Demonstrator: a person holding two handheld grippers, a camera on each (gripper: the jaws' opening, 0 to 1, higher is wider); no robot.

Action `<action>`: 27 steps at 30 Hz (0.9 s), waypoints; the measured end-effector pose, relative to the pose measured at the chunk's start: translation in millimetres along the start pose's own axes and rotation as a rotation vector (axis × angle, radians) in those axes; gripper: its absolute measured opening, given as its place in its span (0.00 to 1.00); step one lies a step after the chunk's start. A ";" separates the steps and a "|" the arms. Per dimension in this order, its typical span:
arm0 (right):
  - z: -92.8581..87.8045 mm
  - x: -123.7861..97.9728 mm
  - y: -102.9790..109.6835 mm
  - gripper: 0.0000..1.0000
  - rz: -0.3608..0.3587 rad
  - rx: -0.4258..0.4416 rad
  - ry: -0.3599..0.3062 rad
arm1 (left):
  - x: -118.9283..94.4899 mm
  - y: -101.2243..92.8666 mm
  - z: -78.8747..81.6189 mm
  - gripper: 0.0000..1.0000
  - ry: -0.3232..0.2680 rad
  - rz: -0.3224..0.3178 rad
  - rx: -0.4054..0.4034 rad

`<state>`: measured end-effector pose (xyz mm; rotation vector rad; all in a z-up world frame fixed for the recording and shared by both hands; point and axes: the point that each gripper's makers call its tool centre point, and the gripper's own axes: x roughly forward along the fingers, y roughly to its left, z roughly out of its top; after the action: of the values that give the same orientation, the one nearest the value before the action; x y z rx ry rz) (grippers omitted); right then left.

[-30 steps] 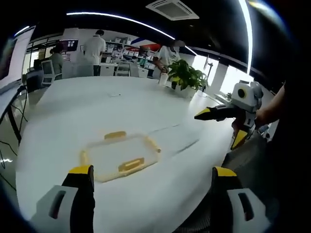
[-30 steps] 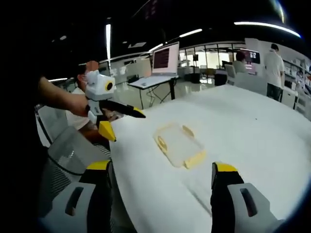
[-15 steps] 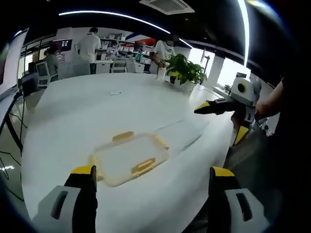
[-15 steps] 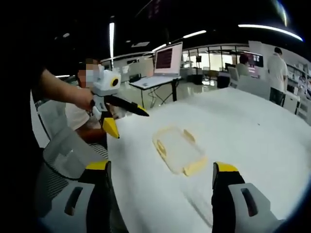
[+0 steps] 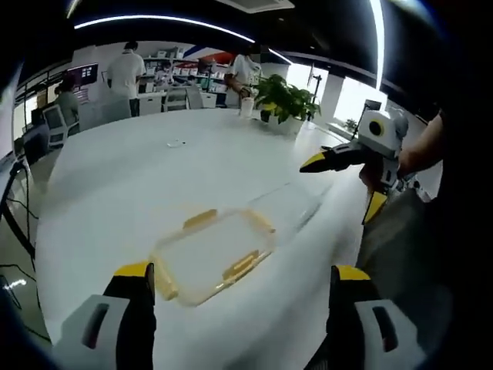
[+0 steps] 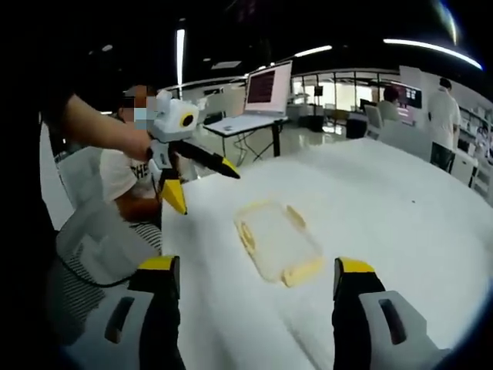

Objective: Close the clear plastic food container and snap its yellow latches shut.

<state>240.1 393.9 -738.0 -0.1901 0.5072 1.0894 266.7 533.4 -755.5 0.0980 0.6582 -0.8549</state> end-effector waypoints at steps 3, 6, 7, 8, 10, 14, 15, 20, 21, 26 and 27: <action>-0.4 2.7 -3.6 0.79 -0.001 0.002 0.009 | 1.8 5.3 -1.0 0.88 0.011 0.001 0.003; -1.6 6.6 -6.5 0.77 0.001 -0.005 0.030 | 2.5 11.5 -2.5 0.87 0.037 0.002 0.026; -0.8 7.6 -7.4 0.77 0.002 -0.005 0.029 | 2.5 13.4 -1.5 0.87 0.040 0.001 0.035; -0.1 8.6 -8.3 0.76 0.002 -0.004 0.029 | 2.6 14.7 -1.2 0.87 0.043 -0.001 0.041; 0.7 12.0 -10.7 0.75 0.003 -0.005 0.033 | 3.2 18.7 -1.2 0.86 0.053 -0.003 0.056; 2.3 18.1 -14.5 0.75 0.004 -0.002 0.034 | 4.6 25.2 -0.9 0.85 0.072 -0.005 0.074; 2.0 19.4 -15.1 0.75 0.005 -0.001 0.035 | 4.8 26.3 -1.4 0.83 0.079 -0.007 0.074; -0.1 26.2 -14.5 0.75 0.022 -0.006 0.049 | 6.3 31.0 -5.8 0.78 0.114 -0.018 0.090; -0.5 27.6 -14.6 0.75 0.025 -0.009 0.053 | 6.3 31.0 -6.1 0.78 0.117 -0.021 0.093; 0.3 31.9 -18.3 0.75 0.033 -0.016 0.061 | 7.4 33.7 -8.0 0.78 0.140 -0.032 0.107; 0.6 33.0 -19.3 0.74 0.034 -0.013 0.061 | 7.6 34.1 -8.6 0.78 0.145 -0.034 0.111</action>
<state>269.3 411.5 -755.2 -0.2278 0.5599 1.1233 290.8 553.8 -772.8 0.2509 0.7502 -0.9233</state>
